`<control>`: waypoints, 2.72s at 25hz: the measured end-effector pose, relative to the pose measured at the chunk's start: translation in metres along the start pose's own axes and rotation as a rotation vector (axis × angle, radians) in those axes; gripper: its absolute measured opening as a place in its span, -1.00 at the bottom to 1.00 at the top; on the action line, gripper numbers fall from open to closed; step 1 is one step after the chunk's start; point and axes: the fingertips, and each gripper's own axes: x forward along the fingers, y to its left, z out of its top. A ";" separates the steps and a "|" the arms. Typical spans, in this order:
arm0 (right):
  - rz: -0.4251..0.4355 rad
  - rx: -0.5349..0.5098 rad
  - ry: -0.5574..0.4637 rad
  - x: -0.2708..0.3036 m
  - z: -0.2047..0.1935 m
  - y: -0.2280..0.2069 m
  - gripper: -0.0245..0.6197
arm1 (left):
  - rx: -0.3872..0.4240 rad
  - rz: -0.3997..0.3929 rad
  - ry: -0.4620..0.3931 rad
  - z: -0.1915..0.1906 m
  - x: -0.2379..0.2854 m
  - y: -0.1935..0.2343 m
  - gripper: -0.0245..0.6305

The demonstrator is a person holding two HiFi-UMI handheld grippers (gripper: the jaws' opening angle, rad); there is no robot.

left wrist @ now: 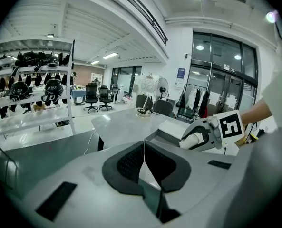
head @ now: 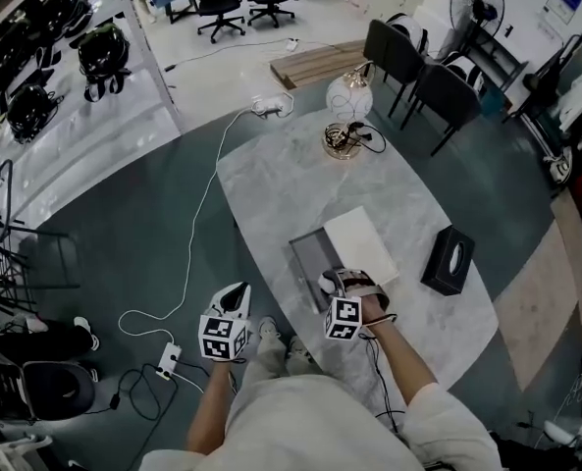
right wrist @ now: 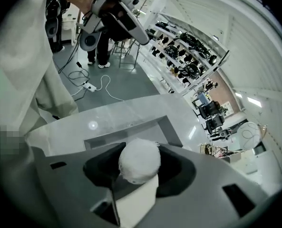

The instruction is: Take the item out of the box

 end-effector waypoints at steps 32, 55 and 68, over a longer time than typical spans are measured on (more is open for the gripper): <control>-0.324 0.792 -0.523 -0.122 0.022 -0.104 -0.36 | 0.125 0.027 -0.136 0.073 -0.010 -0.018 -0.87; -0.443 0.921 -0.599 -0.154 0.016 -0.143 -0.37 | 0.156 0.040 -0.213 0.122 -0.005 0.003 -0.87; -0.434 0.904 -0.576 -0.153 0.013 -0.139 -0.37 | 0.138 0.034 -0.211 0.118 -0.004 -0.001 -0.87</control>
